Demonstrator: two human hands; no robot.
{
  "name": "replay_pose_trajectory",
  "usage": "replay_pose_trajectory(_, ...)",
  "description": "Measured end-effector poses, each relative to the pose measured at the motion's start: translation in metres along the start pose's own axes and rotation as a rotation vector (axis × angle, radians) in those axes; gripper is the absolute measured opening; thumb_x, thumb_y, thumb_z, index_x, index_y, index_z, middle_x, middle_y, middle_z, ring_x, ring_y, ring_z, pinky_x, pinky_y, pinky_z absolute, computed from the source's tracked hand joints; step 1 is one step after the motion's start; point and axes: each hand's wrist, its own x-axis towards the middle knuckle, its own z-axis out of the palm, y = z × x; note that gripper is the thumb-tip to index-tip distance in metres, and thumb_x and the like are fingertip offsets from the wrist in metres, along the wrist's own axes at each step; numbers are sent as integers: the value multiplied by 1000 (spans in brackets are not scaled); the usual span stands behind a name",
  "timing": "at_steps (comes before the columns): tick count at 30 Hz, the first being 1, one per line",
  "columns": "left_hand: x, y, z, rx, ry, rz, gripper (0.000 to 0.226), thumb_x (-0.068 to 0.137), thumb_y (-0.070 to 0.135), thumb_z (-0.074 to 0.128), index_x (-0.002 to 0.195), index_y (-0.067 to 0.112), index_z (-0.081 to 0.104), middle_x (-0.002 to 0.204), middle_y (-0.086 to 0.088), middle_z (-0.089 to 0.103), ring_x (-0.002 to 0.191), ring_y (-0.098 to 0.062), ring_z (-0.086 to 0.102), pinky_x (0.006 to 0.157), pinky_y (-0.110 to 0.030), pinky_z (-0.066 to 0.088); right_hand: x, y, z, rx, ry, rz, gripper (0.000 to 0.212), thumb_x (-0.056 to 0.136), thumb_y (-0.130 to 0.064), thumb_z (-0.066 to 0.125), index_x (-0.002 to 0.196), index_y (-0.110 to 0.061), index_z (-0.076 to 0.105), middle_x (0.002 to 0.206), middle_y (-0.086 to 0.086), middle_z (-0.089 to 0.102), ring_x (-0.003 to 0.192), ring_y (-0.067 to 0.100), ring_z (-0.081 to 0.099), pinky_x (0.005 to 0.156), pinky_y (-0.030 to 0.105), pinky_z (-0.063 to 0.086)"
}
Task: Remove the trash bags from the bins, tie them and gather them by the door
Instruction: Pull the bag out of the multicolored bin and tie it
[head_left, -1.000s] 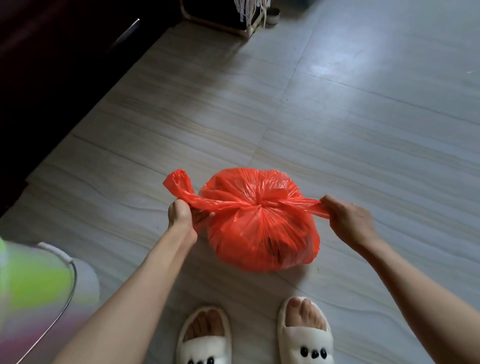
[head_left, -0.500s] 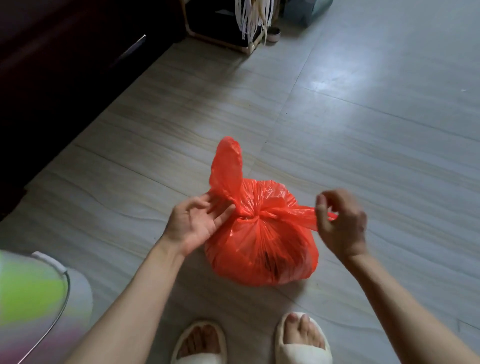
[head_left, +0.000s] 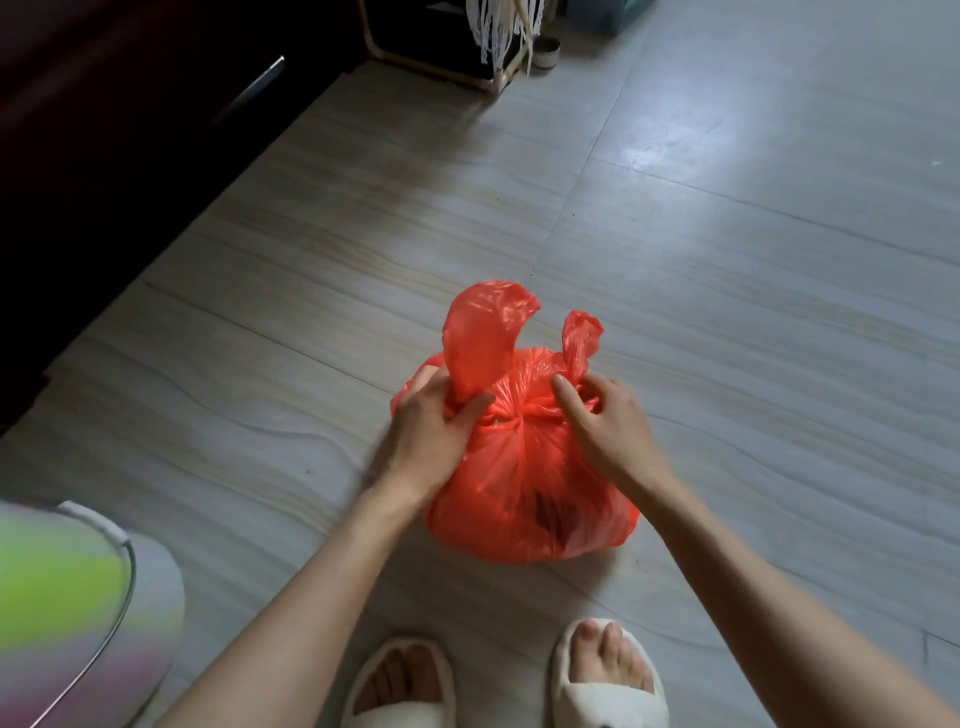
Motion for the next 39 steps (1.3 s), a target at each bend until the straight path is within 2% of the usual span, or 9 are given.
replay_pose_trajectory(4, 0, 11, 11, -440, -15, -156, 8, 87, 17, 61, 89, 17, 53, 72, 0, 69, 70, -15, 68, 68, -32, 56, 6, -1, 9, 450, -34, 162, 13, 84, -22, 63, 87, -11, 59, 75, -1, 59, 71, 12, 56, 68, 23, 45)
replay_pose_trajectory(7, 5, 17, 21, -532, -24, -223, 17, 94, 11, 47, 80, 18, 41, 50, 4, 59, 42, -8, 56, 52, -26, 48, 8, 5, 10, 704, -97, 265, 7, 82, -6, 61, 84, -13, 61, 71, 2, 62, 63, 13, 58, 63, 26, 48)
replay_pose_trajectory(11, 15, 16, 31, -329, -164, -255, 23, 88, 25, 52, 104, 9, 46, 89, -16, 63, 81, -33, 60, 78, -38, 45, 9, 17, 0, 923, -158, 385, 12, 74, -14, 63, 70, -18, 53, 48, -7, 48, 36, 5, 35, 33, 15, 23)
replay_pose_trajectory(14, 17, 18, 29, -383, -357, -165, 40, 71, 17, 46, 111, 10, 45, 74, 4, 50, 68, -15, 48, 74, -27, 42, 13, 26, -9, 1019, -138, 425, 6, 78, -16, 60, 79, -21, 58, 53, -7, 49, 37, 4, 36, 34, 15, 22)
replay_pose_trajectory(17, 18, 13, 27, -433, -376, -122, 33, 88, -6, 40, 120, 1, 45, 79, 5, 55, 61, 1, 57, 60, -7, 43, 13, 33, -15, 1106, -99, 442, 13, 86, -10, 53, 81, -16, 63, 56, -4, 56, 42, 5, 47, 37, 14, 32)
replay_pose_trajectory(24, 21, 15, 36, -438, -90, -193, 25, 82, 0, 58, 68, 20, 62, 54, 6, 63, 44, 3, 58, 49, -16, 45, 9, 35, -10, 1109, -167, 370, 16, 71, -23, 67, 75, -9, 59, 57, 4, 57, 49, 11, 52, 49, 18, 40)
replay_pose_trajectory(28, 20, 20, 43, 4, -148, 24, 21, 85, 11, 53, 98, 8, 70, 86, -13, 67, 86, -27, 65, 76, -34, 45, 10, 26, -29, 1185, -112, 292, 6, 73, -14, 58, 73, -8, 59, 49, -1, 60, 41, 7, 53, 42, 14, 42)
replay_pose_trajectory(33, 5, 36, 40, 403, -461, 178, 70, 80, 56, 38, 140, 21, 32, 120, -8, 44, 112, -31, 51, 93, -37, 40, 16, 1, -44, 853, -80, 35, 10, 68, -20, 68, 63, -11, 69, 56, 1, 66, 52, 13, 54, 54, 24, 37)
replay_pose_trajectory(39, 10, 37, 33, 263, -347, 50, 39, 95, 35, 40, 103, -1, 54, 107, -22, 57, 105, -41, 54, 83, -39, 35, 20, -10, -50, 563, -91, -216, 41, 66, -12, 52, 101, -33, 57, 102, -11, 64, 96, 1, 59, 85, 17, 45)
